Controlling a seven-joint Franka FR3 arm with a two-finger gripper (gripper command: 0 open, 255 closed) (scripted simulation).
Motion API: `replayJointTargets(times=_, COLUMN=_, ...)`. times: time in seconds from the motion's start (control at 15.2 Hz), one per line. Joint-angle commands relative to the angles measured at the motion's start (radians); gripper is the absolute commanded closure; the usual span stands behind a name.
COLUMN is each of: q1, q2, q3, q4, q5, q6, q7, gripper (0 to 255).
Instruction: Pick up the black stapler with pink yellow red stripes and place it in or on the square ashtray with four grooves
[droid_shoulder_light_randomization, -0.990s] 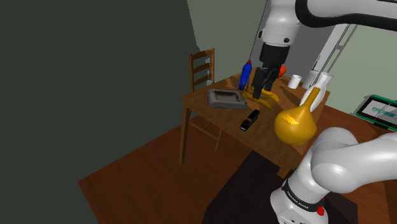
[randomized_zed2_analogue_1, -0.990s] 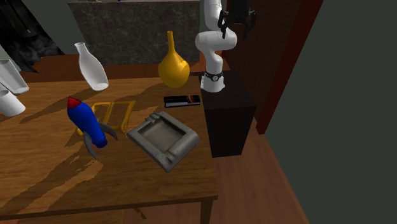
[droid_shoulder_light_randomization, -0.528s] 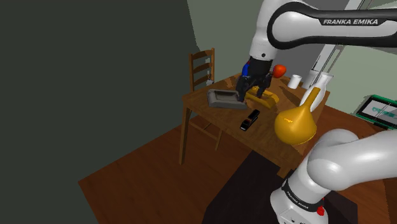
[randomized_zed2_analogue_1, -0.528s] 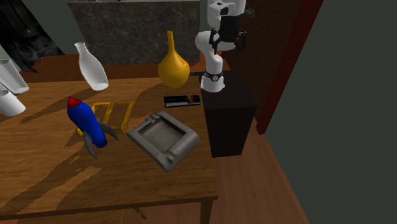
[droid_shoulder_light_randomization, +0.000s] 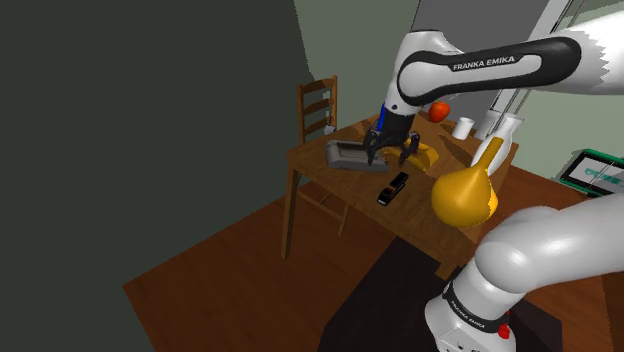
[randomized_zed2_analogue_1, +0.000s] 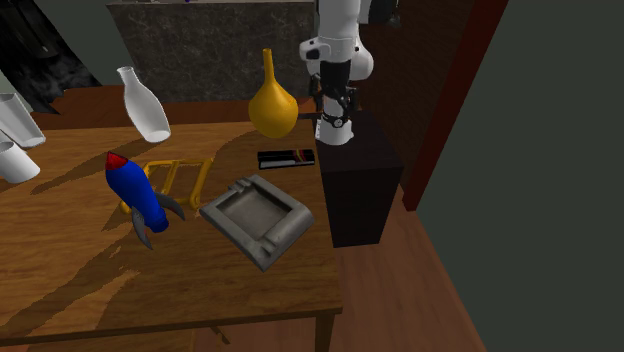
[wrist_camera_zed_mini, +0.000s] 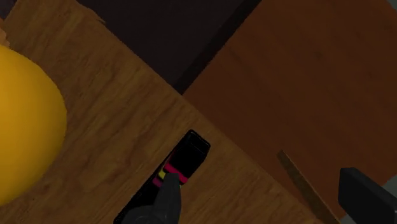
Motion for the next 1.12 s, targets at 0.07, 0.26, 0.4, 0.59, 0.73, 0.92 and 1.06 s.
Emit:
replayJointTargets(times=0.07, q1=-0.061, q2=0.056, q3=-0.013, q4=-0.032, q5=-0.012, q6=0.100, q7=0.096, gripper=0)
replayJointTargets(times=0.26, q1=-0.119, q2=0.114, q3=-0.026, q4=-0.056, q5=-0.023, q6=0.192, q7=0.192, gripper=0)
replayJointTargets(times=0.4, q1=-0.158, q2=0.153, q3=-0.036, q4=-0.072, q5=-0.031, q6=0.253, q7=0.255, gripper=0)
replayJointTargets(times=0.59, q1=-0.215, q2=0.211, q3=-0.053, q4=-0.094, q5=-0.044, q6=0.343, q7=0.351, gripper=0)
replayJointTargets(times=0.73, q1=-0.252, q2=0.249, q3=-0.065, q4=-0.109, q5=-0.053, q6=0.403, q7=0.414, gripper=0)
replayJointTargets(times=0.92, q1=-0.268, q2=0.286, q3=-0.072, q4=-0.127, q5=-0.057, q6=0.460, q7=0.440, gripper=0)
replayJointTargets(times=1.06, q1=-0.268, q2=0.309, q3=-0.073, q4=-0.137, q5=-0.058, q6=0.493, q7=0.441, gripper=0)
